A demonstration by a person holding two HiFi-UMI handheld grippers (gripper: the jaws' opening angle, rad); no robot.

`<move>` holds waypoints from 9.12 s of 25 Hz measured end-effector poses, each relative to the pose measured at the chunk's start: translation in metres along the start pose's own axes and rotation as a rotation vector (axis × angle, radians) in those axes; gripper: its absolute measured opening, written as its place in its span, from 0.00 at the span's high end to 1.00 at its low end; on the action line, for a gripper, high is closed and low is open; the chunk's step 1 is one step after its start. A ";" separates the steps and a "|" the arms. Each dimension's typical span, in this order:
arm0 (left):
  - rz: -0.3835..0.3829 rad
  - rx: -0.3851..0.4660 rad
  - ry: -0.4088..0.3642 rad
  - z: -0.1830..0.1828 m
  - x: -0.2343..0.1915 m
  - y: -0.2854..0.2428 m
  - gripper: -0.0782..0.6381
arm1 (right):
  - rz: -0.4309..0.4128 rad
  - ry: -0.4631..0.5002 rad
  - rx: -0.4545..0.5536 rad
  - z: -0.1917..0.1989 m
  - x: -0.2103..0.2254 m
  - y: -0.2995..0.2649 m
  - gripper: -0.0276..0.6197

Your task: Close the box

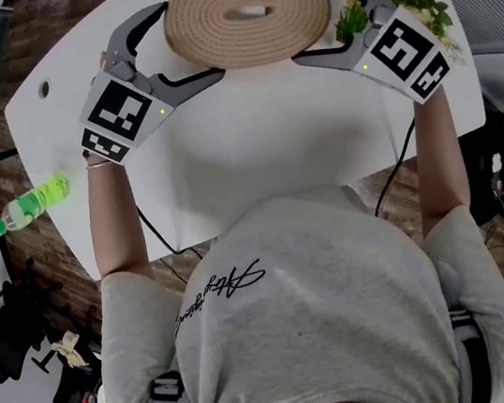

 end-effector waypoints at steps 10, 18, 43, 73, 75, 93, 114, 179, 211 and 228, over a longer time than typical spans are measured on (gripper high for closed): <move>0.006 -0.014 0.004 0.001 -0.010 -0.009 0.15 | -0.005 -0.007 -0.011 0.005 0.012 -0.005 0.07; 0.009 -0.031 0.005 0.003 -0.019 -0.012 0.15 | -0.010 -0.014 -0.020 0.005 0.019 -0.012 0.07; 0.035 -0.076 0.030 0.015 -0.026 -0.025 0.15 | -0.060 -0.063 -0.089 0.021 0.026 -0.033 0.07; 0.073 -0.068 0.091 0.024 -0.026 -0.033 0.15 | -0.102 -0.107 -0.085 0.031 0.028 -0.038 0.07; 0.079 -0.065 0.102 0.025 -0.027 -0.034 0.15 | -0.107 -0.115 -0.079 0.031 0.029 -0.039 0.07; 0.086 0.012 0.156 0.033 -0.027 -0.036 0.15 | -0.103 -0.240 0.005 0.042 0.026 -0.041 0.08; -0.132 0.175 0.186 0.028 0.008 -0.009 0.15 | 0.134 -0.271 0.110 0.047 0.006 -0.012 0.08; -0.562 0.556 0.284 -0.071 0.115 0.030 0.89 | 0.289 -0.249 0.605 -0.017 -0.075 0.083 0.96; -0.557 0.582 0.267 -0.072 0.117 0.035 0.89 | 0.235 -0.257 0.591 -0.021 -0.092 0.069 0.96; -0.536 0.579 0.273 -0.068 0.114 0.032 0.89 | 0.237 -0.268 0.579 -0.019 -0.096 0.065 0.96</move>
Point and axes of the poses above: the fingertips, and each gripper's own axes: y backward along the fingers, x to its right, z out of its underside, the point moved 6 cm from there along y, backward along the fingers, and after that the axes turned 1 degree about -x, right-handed, at the moved point
